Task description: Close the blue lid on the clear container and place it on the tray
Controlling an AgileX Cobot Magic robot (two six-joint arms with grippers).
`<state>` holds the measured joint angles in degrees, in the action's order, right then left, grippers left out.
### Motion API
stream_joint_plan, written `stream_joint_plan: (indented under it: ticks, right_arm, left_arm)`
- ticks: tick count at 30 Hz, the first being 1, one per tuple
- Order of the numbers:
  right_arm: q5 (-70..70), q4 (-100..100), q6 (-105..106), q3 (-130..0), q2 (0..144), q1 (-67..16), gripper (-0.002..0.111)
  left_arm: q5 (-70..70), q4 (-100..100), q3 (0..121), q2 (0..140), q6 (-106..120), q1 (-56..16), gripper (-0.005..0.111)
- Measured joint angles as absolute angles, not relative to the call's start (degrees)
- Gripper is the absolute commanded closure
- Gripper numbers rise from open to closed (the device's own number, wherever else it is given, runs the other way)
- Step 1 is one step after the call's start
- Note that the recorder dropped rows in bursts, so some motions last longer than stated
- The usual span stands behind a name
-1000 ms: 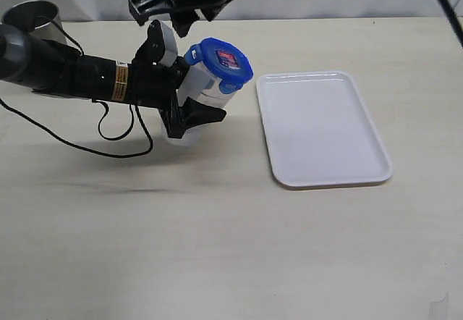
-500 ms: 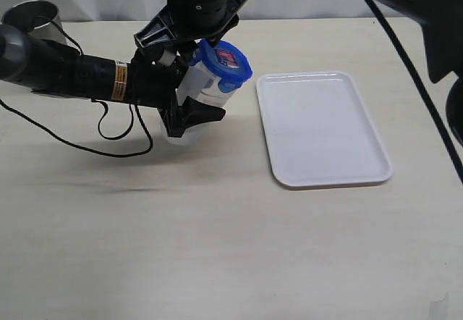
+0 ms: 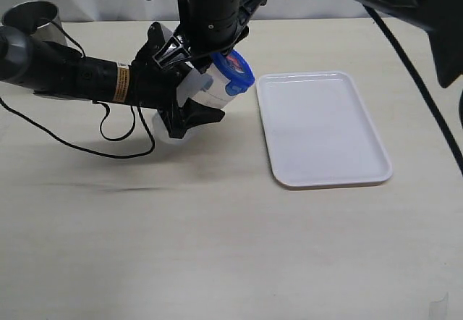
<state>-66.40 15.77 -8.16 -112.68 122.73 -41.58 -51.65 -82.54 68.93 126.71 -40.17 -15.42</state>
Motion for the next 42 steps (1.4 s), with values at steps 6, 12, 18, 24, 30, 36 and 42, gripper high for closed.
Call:
stream_joint_plan:
  ticks: [6, 12, 18, 24, 30, 36, 42]
  right_arm:
    - [-67.2, 19.3, -6.5, -113.1, 122.7, -43.5, 0.077]
    - [-69.1, 16.9, -3.9, -113.7, 120.4, -44.0, 0.077]
    - [-69.4, 14.6, -2.8, -113.7, 115.5, -44.8, 0.077]
    - [-68.5, 14.8, -2.6, -112.1, 108.5, -44.8, 0.085]
    - [-52.7, 16.1, -2.6, -99.5, 97.2, -44.8, 0.103]
    - [-33.3, 20.9, -6.7, -80.2, 82.7, -44.8, 0.103]
    - [-17.0, 34.0, -20.6, -59.8, 68.5, -44.8, 0.103]
  left_arm:
    - [-52.6, -82.4, 68.9, 126.8, -39.7, -15.3, 0.107]
    - [-54.8, -81.7, 68.9, 126.8, -38.8, -15.3, 0.107]
    - [-55.1, -80.3, 69.0, 126.8, -38.2, -15.3, 0.107]
    - [-55.1, -80.3, 69.0, 126.8, -37.9, -15.3, 0.107]
    - [-55.1, -80.0, 69.0, 126.8, -37.7, -15.3, 0.107]
    - [-55.4, -78.9, 69.0, 126.8, -37.5, -15.3, 0.107]
    - [-61.7, -76.6, 69.0, 126.8, -36.6, -15.3, 0.107]
